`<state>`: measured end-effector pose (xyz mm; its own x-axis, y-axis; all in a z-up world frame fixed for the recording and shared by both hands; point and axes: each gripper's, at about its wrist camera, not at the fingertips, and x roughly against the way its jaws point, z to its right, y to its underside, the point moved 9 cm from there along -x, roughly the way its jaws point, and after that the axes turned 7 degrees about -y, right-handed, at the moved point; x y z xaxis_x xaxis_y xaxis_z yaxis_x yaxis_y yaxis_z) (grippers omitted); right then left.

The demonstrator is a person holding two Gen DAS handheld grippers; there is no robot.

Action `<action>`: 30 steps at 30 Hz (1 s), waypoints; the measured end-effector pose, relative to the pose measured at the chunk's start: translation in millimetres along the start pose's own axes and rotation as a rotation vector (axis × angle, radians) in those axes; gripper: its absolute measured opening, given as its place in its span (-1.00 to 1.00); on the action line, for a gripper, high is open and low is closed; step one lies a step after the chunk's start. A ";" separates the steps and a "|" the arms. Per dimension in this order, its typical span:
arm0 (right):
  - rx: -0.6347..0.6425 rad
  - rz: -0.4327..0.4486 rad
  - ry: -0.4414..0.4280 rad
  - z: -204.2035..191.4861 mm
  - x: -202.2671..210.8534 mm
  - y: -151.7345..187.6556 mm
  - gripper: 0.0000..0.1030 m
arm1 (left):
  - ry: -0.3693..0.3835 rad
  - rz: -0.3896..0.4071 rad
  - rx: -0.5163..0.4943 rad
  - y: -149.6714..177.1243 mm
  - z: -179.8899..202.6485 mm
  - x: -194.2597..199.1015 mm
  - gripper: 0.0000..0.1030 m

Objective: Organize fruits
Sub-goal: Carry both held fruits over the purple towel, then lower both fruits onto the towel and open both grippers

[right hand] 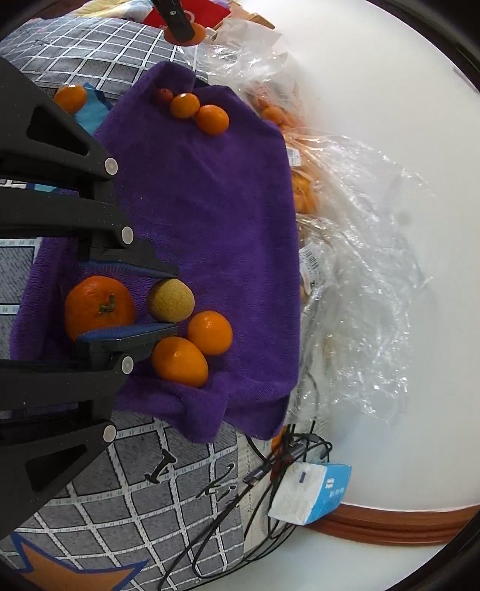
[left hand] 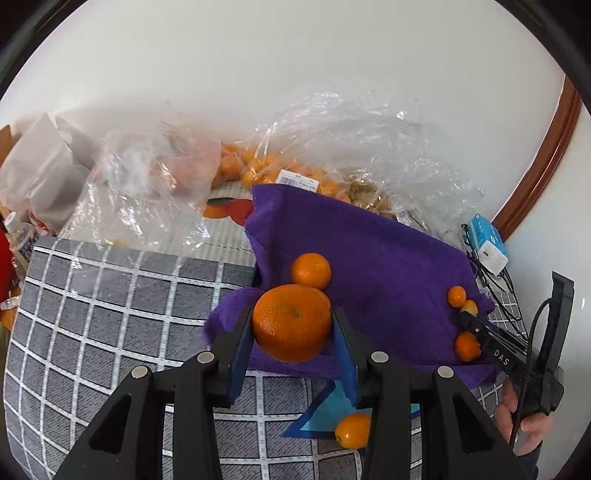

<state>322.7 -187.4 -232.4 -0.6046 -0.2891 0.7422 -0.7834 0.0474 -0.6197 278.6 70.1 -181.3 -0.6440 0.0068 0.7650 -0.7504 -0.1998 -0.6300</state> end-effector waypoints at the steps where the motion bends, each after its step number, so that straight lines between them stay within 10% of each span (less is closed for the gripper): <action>1: -0.007 -0.008 -0.006 0.7 -2.9 0.5 -0.54 | 0.010 -0.007 -0.005 0.5 4.3 -3.8 -0.24; 30: -0.049 0.020 0.055 19.4 42.1 16.4 -0.05 | 0.000 -0.157 -0.108 22.9 66.5 -65.4 -0.21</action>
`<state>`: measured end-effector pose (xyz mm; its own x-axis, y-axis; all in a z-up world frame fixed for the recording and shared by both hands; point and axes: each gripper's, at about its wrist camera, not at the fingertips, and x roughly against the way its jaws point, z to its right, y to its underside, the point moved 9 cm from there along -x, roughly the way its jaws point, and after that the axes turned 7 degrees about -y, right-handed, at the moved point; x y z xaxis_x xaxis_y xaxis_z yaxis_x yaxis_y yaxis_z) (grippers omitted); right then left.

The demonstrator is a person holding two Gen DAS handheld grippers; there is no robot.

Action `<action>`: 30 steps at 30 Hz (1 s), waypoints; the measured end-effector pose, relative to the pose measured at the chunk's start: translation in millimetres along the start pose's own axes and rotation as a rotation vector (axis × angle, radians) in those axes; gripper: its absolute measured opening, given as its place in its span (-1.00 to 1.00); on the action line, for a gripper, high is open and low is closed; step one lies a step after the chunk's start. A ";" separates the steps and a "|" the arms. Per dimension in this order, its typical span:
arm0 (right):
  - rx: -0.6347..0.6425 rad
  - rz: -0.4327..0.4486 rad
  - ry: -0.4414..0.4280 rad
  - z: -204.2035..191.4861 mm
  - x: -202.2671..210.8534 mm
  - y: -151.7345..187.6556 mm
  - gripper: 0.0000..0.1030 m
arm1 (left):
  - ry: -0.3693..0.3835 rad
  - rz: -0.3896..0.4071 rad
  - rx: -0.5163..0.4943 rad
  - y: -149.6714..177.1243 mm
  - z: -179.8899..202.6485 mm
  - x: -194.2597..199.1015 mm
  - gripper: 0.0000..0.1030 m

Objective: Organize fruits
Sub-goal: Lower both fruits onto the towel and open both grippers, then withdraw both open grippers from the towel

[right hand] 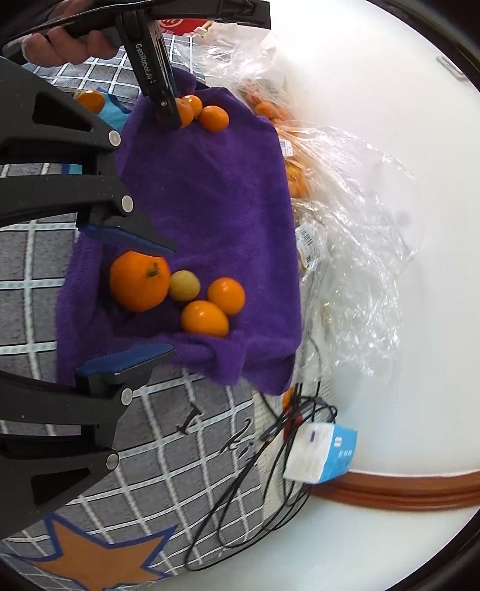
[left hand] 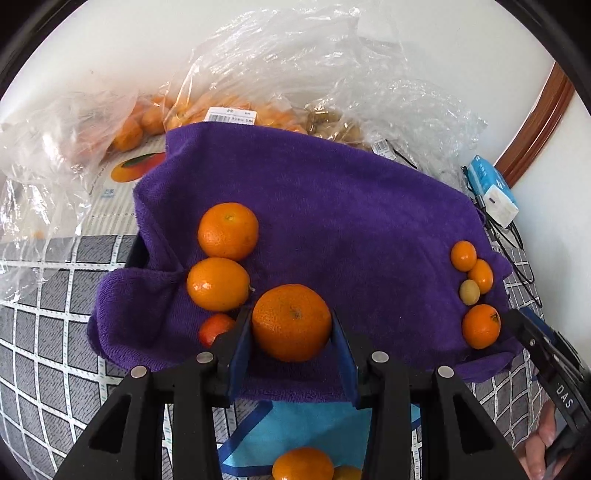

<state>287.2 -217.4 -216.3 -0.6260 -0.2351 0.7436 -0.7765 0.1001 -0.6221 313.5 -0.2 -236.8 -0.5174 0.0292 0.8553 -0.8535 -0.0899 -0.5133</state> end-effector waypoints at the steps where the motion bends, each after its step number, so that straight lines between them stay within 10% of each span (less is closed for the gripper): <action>1: -0.004 -0.002 0.003 0.5 1.9 2.1 -0.05 | -0.003 0.005 0.000 -0.3 -0.4 2.3 -0.18; 9: 0.003 0.024 0.023 -10.3 27.4 12.0 -0.05 | 0.000 0.091 0.015 1.6 -15.2 51.4 0.15; 30: 0.138 0.009 -0.067 -106.8 56.1 78.8 -0.26 | -0.126 0.111 0.189 101.2 -135.8 103.6 0.18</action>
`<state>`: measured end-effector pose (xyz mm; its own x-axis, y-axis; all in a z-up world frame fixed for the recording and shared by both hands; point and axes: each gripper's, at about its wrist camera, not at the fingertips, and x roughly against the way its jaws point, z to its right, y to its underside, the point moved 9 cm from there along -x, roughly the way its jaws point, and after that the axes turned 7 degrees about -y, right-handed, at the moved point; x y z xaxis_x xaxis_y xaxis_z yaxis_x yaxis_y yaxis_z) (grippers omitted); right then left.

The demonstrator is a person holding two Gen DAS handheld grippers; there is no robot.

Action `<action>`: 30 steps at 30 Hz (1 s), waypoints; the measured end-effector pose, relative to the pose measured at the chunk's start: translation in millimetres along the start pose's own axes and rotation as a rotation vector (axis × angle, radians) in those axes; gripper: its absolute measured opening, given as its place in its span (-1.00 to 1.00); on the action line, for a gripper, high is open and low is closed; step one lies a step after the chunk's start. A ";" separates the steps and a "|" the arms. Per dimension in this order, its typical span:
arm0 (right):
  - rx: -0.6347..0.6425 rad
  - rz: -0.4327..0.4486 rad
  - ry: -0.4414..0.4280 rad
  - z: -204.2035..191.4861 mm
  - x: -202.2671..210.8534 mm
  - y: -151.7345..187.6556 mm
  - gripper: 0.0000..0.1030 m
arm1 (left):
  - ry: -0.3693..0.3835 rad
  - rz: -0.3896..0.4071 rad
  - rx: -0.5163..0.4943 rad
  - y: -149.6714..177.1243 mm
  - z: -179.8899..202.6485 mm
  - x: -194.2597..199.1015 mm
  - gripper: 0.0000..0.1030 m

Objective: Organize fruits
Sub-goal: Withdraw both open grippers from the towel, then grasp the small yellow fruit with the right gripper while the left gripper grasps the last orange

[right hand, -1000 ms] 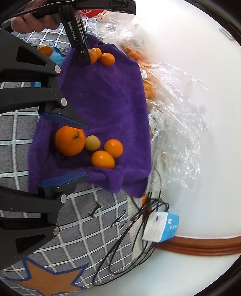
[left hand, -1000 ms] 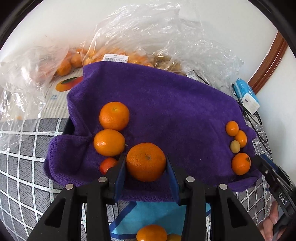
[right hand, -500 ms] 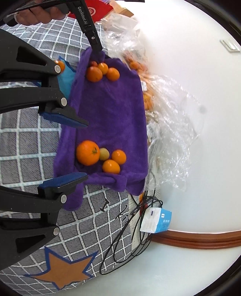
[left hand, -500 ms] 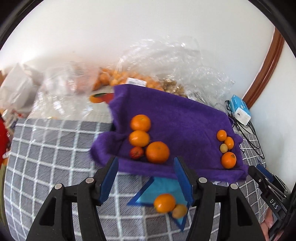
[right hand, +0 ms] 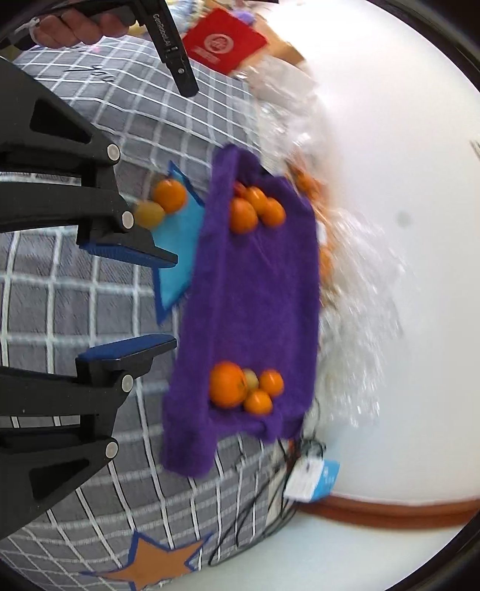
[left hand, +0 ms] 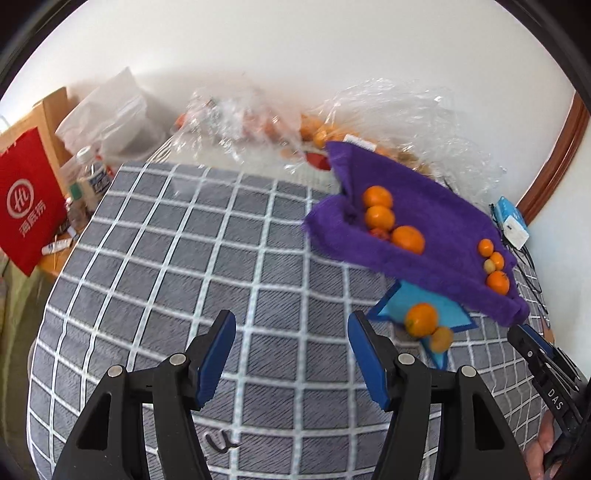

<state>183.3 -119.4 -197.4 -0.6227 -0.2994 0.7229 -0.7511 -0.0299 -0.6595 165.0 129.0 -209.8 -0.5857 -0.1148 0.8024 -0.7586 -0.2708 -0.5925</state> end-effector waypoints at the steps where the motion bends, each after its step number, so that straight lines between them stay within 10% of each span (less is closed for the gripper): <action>1: 0.007 -0.008 -0.009 -5.9 -3.6 3.6 -0.26 | -0.003 -0.003 0.002 3.9 -3.2 -1.2 0.18; 30: 0.056 -0.080 -0.007 -37.4 -54.0 19.9 -0.48 | 0.090 -0.072 0.003 8.6 -13.4 -35.6 0.19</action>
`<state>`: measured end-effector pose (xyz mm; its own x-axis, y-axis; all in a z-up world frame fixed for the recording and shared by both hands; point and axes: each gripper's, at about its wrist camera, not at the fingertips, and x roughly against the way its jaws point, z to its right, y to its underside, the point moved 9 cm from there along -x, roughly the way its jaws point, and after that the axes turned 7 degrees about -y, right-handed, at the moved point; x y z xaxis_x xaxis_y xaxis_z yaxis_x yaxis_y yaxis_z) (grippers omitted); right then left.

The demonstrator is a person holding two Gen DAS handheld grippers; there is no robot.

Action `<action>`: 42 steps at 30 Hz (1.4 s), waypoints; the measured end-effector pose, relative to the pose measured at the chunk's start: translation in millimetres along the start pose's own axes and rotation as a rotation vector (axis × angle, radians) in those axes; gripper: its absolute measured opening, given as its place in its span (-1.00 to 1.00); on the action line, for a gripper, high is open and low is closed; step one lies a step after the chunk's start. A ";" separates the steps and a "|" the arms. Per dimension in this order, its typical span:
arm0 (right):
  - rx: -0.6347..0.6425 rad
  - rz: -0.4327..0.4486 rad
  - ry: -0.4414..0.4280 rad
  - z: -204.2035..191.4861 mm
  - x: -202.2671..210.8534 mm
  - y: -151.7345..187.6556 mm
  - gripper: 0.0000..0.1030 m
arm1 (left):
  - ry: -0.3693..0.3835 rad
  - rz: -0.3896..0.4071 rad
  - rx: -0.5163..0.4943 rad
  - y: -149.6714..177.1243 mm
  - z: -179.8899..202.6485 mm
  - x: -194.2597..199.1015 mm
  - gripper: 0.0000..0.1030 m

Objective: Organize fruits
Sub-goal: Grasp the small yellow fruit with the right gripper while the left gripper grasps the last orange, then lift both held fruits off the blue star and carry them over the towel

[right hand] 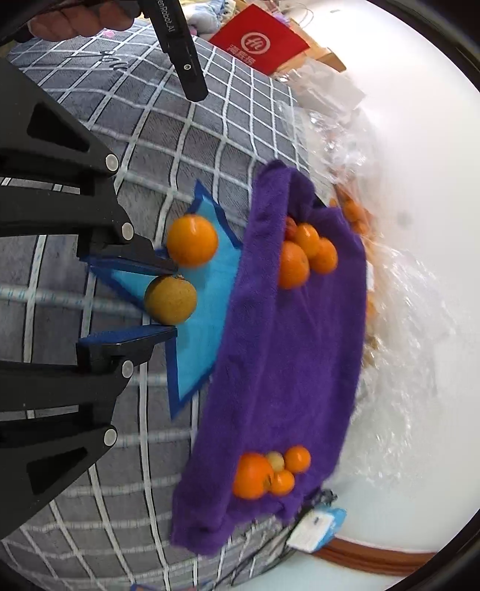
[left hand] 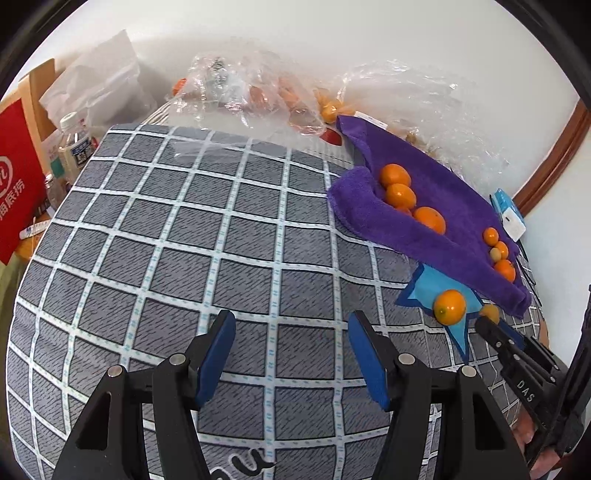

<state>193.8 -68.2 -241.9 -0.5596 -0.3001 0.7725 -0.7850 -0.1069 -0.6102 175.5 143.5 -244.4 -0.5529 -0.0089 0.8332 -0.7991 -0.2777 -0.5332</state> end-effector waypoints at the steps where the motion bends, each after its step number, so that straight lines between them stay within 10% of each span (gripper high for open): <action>1: -0.005 0.005 0.016 7.3 3.2 -0.9 -0.48 | 0.006 -0.003 -0.006 0.0 3.9 -1.3 0.19; 20: -0.143 -0.046 0.190 121.1 33.0 41.2 -0.48 | 0.183 -0.068 -0.140 1.9 115.5 -28.2 0.21; 29: -0.158 -0.032 0.205 135.7 41.6 45.4 -0.48 | 0.084 -0.025 -0.247 13.8 150.7 -36.4 0.20; 32: -0.160 -0.031 0.202 137.9 41.9 46.7 -0.48 | 0.092 -0.024 -0.253 14.7 154.5 -36.6 -0.31; 42: -0.162 -0.010 0.180 128.9 43.9 42.9 -0.48 | 0.122 -0.028 -0.230 13.7 147.5 -21.1 -0.35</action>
<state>169.9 -208.2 -256.8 -0.5782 -0.1248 0.8063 -0.8152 0.0485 -0.5771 211.1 -1.8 -247.8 -0.5433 0.1153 0.8316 -0.8393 -0.0506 -0.5413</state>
